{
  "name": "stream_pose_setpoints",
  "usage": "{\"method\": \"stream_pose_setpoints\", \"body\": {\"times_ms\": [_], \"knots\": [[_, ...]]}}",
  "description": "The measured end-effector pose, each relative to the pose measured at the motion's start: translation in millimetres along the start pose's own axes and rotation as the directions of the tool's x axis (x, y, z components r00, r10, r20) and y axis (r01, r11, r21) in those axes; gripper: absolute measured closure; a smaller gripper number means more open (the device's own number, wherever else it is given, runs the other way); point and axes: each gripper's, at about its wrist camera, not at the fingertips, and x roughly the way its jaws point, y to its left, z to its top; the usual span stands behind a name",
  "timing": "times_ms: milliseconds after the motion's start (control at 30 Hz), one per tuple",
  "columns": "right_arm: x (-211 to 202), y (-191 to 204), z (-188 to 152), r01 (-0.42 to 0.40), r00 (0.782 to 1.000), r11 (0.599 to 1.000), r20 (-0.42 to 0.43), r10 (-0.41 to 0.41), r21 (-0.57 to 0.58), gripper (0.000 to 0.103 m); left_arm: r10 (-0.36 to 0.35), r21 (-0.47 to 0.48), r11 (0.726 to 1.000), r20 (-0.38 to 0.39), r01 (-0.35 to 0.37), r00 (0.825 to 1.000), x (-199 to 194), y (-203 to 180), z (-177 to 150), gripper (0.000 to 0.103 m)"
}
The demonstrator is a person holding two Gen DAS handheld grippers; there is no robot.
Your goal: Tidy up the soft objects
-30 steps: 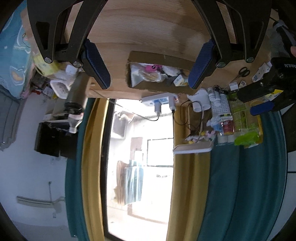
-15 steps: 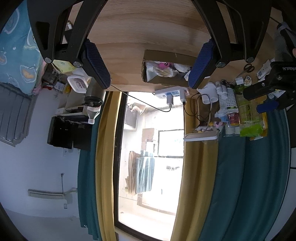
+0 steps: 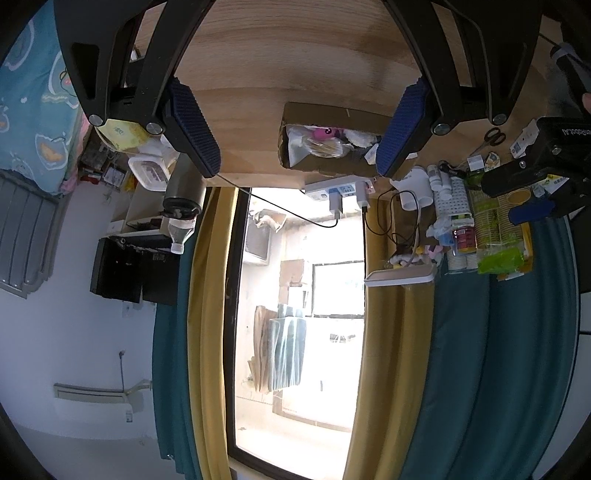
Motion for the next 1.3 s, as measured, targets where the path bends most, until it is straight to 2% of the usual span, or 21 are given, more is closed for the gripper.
{"method": "stream_pose_setpoints", "body": {"times_ms": [1300], "knots": [[11.6, 0.5, -8.9, -0.014, 1.0, 1.0, -0.024, 0.014, 0.005, 0.015, -0.008, 0.003, 1.0, -0.021, 0.008, 1.0, 8.1, -0.6, -8.3, 0.003]]}}
